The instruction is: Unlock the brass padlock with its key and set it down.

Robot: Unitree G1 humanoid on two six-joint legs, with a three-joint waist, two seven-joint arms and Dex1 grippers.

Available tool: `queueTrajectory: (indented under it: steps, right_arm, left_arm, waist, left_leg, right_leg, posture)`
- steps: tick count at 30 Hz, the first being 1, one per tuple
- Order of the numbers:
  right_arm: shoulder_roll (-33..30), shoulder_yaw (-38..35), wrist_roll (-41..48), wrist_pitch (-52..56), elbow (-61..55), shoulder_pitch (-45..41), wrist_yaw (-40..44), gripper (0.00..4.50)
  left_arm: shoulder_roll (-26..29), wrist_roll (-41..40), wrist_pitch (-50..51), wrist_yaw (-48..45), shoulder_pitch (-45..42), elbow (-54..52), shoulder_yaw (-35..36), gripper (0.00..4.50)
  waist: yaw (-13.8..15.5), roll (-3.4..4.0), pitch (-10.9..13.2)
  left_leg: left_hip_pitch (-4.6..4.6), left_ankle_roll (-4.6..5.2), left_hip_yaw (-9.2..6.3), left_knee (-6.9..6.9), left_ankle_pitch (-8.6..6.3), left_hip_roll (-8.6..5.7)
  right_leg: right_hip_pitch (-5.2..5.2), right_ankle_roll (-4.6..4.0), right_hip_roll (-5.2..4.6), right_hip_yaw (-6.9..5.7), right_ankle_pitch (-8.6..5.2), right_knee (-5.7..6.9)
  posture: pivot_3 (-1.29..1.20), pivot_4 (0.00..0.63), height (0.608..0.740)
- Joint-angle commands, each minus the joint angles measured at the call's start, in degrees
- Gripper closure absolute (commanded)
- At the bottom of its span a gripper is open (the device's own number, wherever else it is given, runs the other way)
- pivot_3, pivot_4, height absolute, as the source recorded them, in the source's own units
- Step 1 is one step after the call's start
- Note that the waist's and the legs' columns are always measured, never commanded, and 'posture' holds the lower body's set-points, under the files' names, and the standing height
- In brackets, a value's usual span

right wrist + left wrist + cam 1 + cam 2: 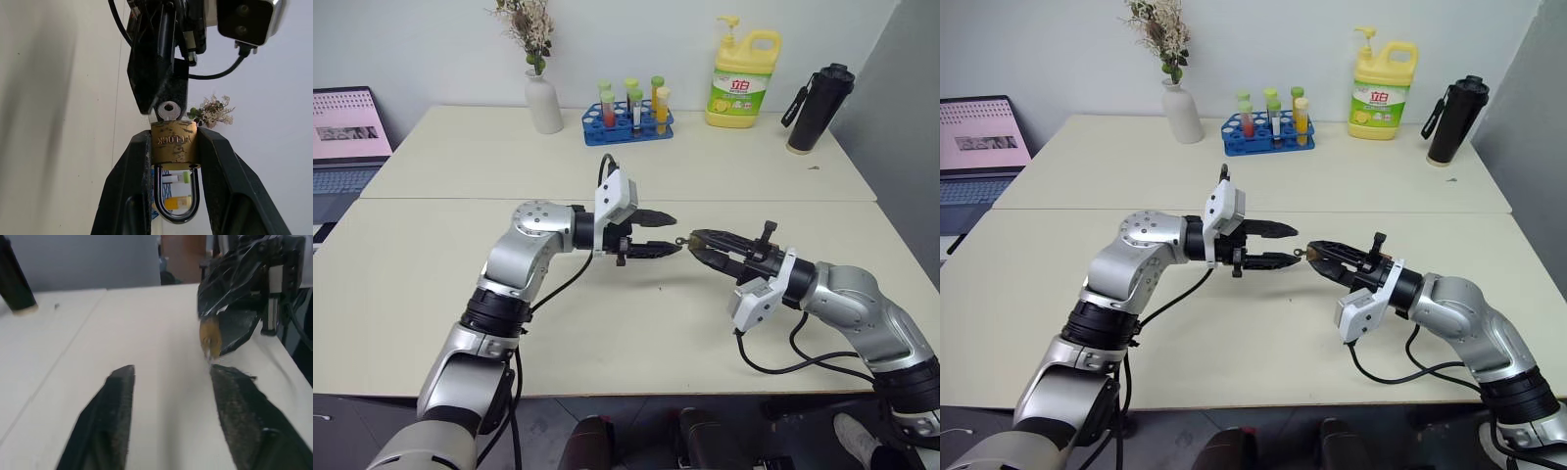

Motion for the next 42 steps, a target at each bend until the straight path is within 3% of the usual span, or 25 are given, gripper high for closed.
queueTrajectory:
  steps: [1, 7, 21, 25, 34, 42]
  right_arm:
    - [0.0, -1.4, 1.6, -0.5, -1.5, -0.6, 0.0, 3.56]
    - [0.3, -1.0, 1.6, -0.2, -1.9, -0.9, 0.4, 3.56]
    - [1.5, -0.6, 1.6, -0.1, -1.1, -2.1, 1.1, 3.56]
    - [1.7, -0.5, 1.3, -0.2, -0.9, -2.3, 1.0, 3.56]
    - [1.7, -0.6, 1.2, -0.5, -1.2, -2.1, 0.8, 3.56]
    - [1.6, -1.1, 1.2, 0.3, -1.4, -1.9, 0.8, 3.56]
  left_arm:
    - [0.5, -5.3, 8.5, 0.2, -1.9, -4.9, 2.3, 0.78]
    - [-0.4, -8.6, 15.6, 3.0, -2.2, -8.6, 3.1, 0.78]
    - [-3.3, -4.8, 11.3, 4.2, -3.9, -5.7, -0.6, 0.78]
    - [-3.7, -4.9, 11.4, 3.8, -4.3, -4.6, -0.5, 1.63]
    - [-4.3, -4.3, 10.9, 3.1, -4.4, -3.6, -0.4, 4.31]
    - [-3.7, -4.1, 10.7, 2.5, -4.3, -3.2, -0.2, 4.32]
  waist:
    - [0.0, 0.00, 0.0]
    - [0.0, 0.00, 0.0]
    - [0.0, 0.00, 0.0]
    - [0.0, 0.00, 0.0]
    - [0.0, 0.00, 0.0]
    - [0.0, 0.00, 0.0]
  left_leg:
    - [0.00, 0.00, 0.00, 0.01, 0.00, 0.01]
    - [0.00, -0.01, -0.06, 0.02, 0.00, 0.01]
    - [0.01, -0.01, -0.04, 0.03, 0.01, -0.01]
    - [0.01, -0.01, -0.02, 0.03, 0.01, -0.01]
    - [0.01, -0.01, -0.03, 0.03, 0.01, -0.01]
    - [0.01, -0.01, -0.02, 0.03, 0.01, -0.01]
  right_leg:
    - [0.00, 0.00, 0.00, 0.00, 0.00, 0.00]
    - [0.01, -0.01, -0.03, 0.03, 0.01, 0.01]
    - [0.01, -0.08, -0.03, 0.06, 0.05, 0.01]
    - [0.01, -0.08, -0.03, 0.05, 0.05, 0.02]
    - [0.01, -0.10, -0.02, 0.06, 0.06, 0.02]
    - [0.01, -0.09, -0.03, 0.06, 0.05, 0.01]
  posture:
    - [0.00, 0.150, 0.740]
    - [0.00, 0.150, 0.740]
    - [0.00, 0.150, 0.740]
    - [0.00, 0.150, 0.740]
    - [0.00, 0.150, 0.740]
    - [0.00, 0.150, 0.740]
